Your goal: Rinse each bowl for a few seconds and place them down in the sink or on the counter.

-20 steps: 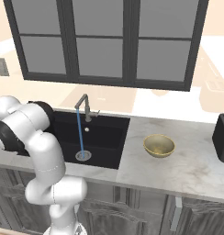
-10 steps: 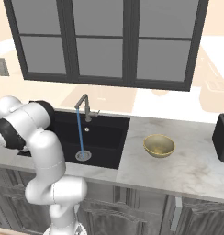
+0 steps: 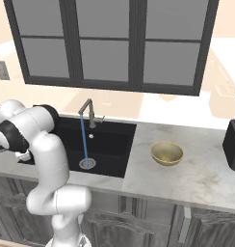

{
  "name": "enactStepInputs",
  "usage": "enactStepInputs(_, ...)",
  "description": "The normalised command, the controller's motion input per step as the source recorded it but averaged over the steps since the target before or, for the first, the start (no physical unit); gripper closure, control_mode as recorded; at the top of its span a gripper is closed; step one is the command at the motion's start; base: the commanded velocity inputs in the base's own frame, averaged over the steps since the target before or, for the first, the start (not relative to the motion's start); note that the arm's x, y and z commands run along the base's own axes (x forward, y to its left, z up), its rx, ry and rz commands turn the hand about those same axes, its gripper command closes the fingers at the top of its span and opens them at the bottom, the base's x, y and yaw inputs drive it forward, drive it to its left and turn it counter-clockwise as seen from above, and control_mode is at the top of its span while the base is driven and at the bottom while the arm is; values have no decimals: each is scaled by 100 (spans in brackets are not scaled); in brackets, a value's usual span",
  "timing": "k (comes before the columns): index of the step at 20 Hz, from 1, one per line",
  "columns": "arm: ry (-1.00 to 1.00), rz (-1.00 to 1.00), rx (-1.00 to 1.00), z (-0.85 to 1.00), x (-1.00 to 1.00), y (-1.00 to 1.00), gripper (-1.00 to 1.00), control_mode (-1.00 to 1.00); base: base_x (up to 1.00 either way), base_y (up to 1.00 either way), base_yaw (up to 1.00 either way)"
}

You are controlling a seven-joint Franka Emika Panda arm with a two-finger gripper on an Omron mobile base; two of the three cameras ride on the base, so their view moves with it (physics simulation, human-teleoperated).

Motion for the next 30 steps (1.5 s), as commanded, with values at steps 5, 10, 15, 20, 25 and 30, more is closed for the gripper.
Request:
enactStepInputs(5,3,0,0,-9,9,21,100,-100,0,0,0)
enactStepInputs(10,6,0,0,-22,13,18,100,-100,0,0,0)
enactStepInputs(15,8,0,-1,-31,20,17,100,-100,0,0,0)
enactStepInputs(20,5,0,-3,-26,20,22,100,-100,0,0,0)
enactStepInputs(25,4,0,-2,-13,16,21,100,-100,0,0,0)
enactStepInputs(30,1,0,-7,2,9,32,-100,-100,0,0,0)
